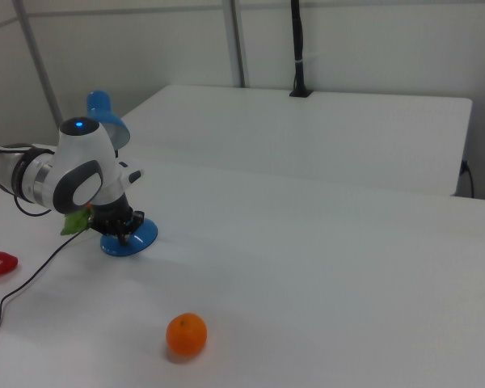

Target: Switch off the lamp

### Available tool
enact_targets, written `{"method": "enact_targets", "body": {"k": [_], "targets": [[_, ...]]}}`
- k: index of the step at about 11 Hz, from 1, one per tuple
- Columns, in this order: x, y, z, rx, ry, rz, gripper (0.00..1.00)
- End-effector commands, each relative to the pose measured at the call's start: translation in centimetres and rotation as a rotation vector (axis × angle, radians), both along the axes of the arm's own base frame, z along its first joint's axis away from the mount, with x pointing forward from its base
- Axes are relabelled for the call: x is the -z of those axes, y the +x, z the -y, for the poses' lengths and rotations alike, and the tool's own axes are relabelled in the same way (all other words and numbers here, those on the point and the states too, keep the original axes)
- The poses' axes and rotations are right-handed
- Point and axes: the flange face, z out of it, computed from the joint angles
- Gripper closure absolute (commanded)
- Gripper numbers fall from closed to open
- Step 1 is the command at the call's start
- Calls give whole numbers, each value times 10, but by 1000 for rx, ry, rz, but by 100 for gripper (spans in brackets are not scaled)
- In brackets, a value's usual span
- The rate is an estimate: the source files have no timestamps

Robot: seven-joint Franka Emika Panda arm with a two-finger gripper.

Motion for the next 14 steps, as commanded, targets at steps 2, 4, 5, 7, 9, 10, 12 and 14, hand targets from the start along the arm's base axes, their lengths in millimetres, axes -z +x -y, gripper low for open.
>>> {"method": "enact_targets", "body": {"k": [2, 4, 5, 7, 9, 10, 12, 14], "targets": [[-42, -25, 17, 96, 33, -102, 100], [-84, -38, 34, 223, 61, -180, 100], [-102, -41, 41, 254, 65, -212, 99], [-139, -39, 61, 301, -32, -250, 93], [-180, -41, 84, 376, -90, -304, 54], [-199, -42, 101, 399, -99, -321, 15], [-219, -44, 130, 432, -126, -327, 0], [-240, -51, 159, 480, -124, -337, 0]]}}
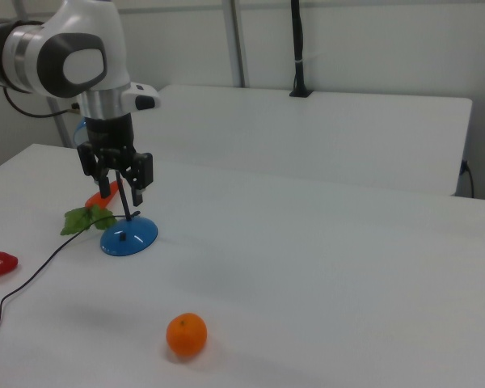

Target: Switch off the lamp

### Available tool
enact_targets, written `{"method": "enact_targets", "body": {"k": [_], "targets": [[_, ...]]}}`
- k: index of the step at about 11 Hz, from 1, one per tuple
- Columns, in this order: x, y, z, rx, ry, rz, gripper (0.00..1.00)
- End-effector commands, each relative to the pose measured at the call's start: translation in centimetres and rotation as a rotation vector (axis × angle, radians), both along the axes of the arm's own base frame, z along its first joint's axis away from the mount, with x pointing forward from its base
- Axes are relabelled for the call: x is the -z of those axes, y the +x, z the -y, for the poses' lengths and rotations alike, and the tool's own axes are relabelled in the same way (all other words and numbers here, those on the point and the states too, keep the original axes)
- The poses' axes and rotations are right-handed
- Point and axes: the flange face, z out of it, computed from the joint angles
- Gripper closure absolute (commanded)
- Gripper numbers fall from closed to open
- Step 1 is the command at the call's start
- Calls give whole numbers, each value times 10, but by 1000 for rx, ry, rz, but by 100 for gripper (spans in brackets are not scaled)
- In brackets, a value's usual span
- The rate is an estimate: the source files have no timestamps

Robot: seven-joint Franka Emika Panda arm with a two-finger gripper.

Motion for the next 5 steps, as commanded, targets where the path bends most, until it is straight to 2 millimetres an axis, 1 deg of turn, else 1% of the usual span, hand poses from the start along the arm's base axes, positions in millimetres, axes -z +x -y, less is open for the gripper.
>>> {"method": "enact_targets", "body": {"k": [1, 2, 4, 5], "targets": [[-32, -9, 36, 59, -42, -3, 0], [-35, -9, 39, 57, -64, 5, 0], [-35, -9, 44, 81, -72, 0, 0], [-36, -9, 51, 95, -70, -2, 0]]}}
